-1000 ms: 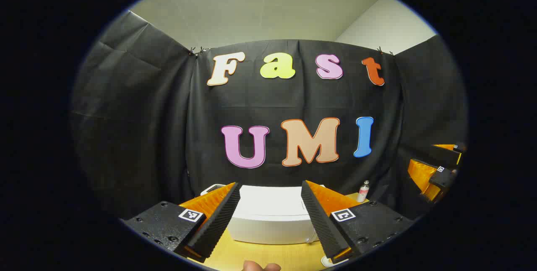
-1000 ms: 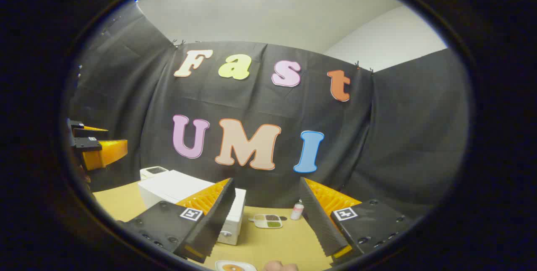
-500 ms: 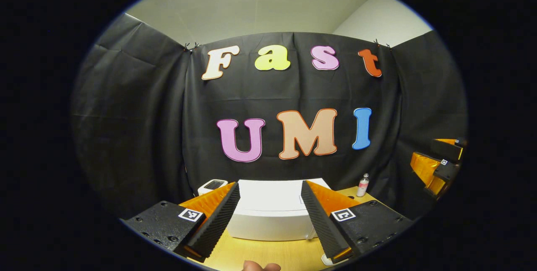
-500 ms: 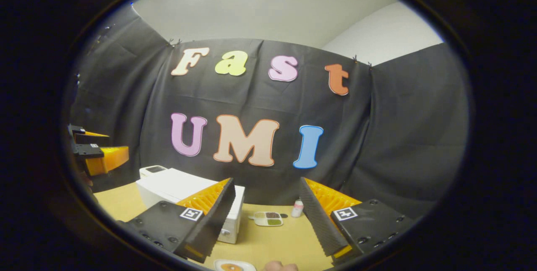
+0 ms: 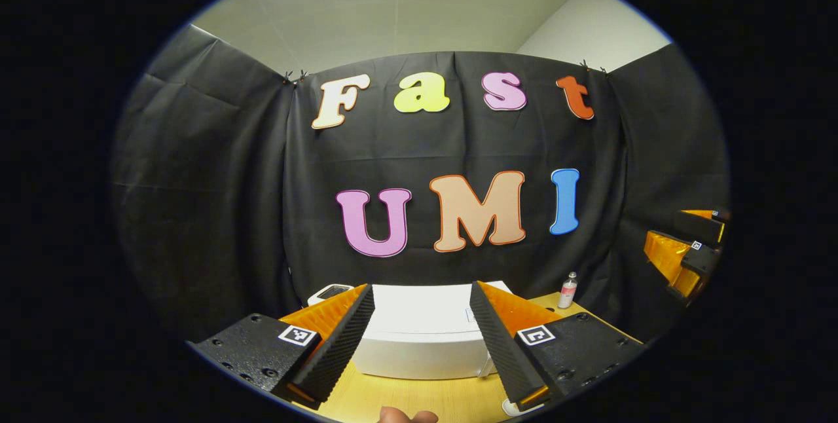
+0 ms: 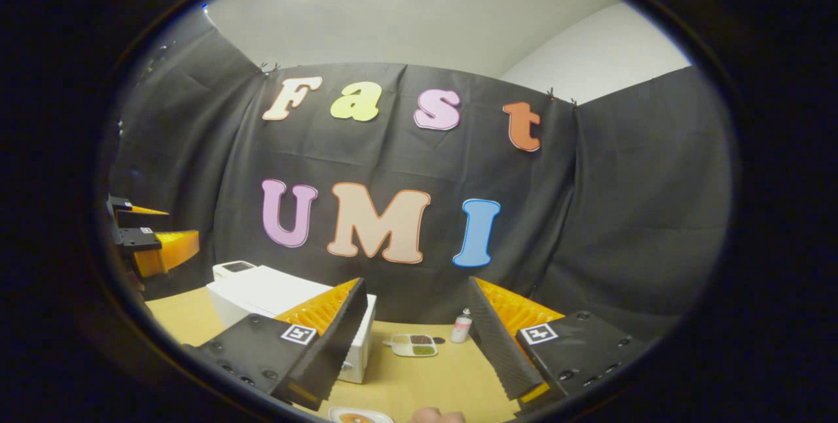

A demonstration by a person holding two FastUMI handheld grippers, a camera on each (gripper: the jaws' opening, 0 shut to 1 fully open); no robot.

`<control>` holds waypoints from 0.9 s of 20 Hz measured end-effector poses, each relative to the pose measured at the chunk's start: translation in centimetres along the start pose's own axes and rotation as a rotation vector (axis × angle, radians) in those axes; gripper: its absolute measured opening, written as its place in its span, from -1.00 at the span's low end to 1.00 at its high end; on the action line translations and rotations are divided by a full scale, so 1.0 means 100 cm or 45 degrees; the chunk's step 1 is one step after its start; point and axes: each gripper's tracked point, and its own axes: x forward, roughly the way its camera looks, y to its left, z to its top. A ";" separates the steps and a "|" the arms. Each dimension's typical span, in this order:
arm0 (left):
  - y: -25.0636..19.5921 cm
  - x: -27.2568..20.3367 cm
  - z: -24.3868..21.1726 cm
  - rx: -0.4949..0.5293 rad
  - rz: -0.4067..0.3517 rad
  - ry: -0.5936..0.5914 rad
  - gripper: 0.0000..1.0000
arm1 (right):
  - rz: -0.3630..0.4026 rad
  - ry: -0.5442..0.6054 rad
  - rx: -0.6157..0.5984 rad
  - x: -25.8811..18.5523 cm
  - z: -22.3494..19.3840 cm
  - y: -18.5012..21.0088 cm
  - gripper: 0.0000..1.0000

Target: Open the microwave oven with the left hand, put the food in, and close the microwave oven.

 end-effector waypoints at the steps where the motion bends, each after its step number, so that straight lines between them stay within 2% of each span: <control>1: 0.000 0.001 -0.001 0.000 0.002 -0.001 0.86 | 0.000 -0.001 0.002 0.000 0.000 0.000 0.93; 2: -0.001 0.001 -0.001 -0.002 0.000 -0.004 0.91 | 0.002 -0.002 0.002 0.000 0.000 -0.001 0.93; 5: -0.009 0.007 -0.013 -0.004 -0.018 0.005 0.86 | -0.004 -0.005 -0.011 0.000 0.000 -0.005 0.93; 6: -0.013 0.009 -0.019 -0.006 -0.027 0.011 0.92 | -0.006 -0.008 -0.012 -0.001 0.002 -0.007 0.93; 9: -0.028 0.019 -0.051 -0.014 -0.068 0.042 0.92 | -0.021 -0.016 -0.023 -0.002 0.004 -0.014 0.93; 12: -0.050 0.025 -0.089 -0.025 -0.125 0.073 0.86 | -0.045 -0.024 -0.030 -0.004 0.006 -0.025 0.93; 13: -0.056 0.029 -0.105 -0.027 -0.138 0.087 0.92 | -0.054 -0.027 -0.028 -0.006 0.007 -0.028 0.93; 18: -0.094 0.045 -0.206 -0.026 -0.234 0.221 0.92 | -0.080 -0.034 -0.030 -0.015 0.009 -0.039 0.93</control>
